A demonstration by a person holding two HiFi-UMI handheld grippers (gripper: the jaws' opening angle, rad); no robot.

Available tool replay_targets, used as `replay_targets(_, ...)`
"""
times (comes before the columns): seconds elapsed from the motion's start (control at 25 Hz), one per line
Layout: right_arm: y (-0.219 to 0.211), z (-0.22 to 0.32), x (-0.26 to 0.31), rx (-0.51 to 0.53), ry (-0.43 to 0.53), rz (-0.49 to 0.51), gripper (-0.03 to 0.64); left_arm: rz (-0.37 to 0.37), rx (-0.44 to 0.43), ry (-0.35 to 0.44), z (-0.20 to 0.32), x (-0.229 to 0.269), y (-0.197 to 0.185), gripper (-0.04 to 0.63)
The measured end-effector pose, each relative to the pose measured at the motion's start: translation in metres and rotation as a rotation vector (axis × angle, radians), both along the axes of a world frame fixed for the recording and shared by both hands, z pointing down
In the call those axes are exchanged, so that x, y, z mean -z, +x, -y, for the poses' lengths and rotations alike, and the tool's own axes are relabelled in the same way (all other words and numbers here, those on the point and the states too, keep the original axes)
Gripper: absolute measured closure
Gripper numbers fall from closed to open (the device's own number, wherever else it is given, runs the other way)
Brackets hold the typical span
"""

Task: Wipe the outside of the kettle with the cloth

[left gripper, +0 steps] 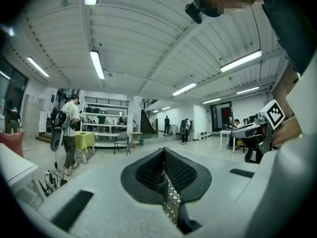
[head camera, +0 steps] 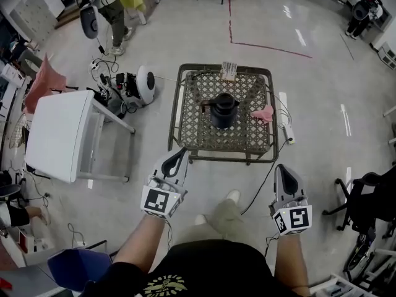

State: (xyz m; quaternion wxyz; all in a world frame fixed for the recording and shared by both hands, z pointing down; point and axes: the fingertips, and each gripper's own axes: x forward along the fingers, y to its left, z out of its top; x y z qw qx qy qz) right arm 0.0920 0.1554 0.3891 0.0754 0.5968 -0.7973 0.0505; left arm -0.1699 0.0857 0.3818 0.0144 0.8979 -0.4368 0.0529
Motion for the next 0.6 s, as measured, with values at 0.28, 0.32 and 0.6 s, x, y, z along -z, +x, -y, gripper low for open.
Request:
replay_targets(0.28, 0.031, 0.043, 0.000, 0.024, 0.009, 0.013, 0.609, 0.003, -0.015, 0.030, 0.045, 0.004, 0.044, 0.588)
replay_targets(0.32, 0.036, 0.050, 0.000, 0.029, 0.010, 0.017, 0.609, 0.005, -0.013, 0.034, 0.051, 0.006, 0.052, 0.588)
replay_targets(0.6, 0.073, 0.097, -0.003, 0.082, -0.001, 0.040, 0.609, 0.033, 0.031, 0.044, 0.087, 0.014, 0.087, 0.588)
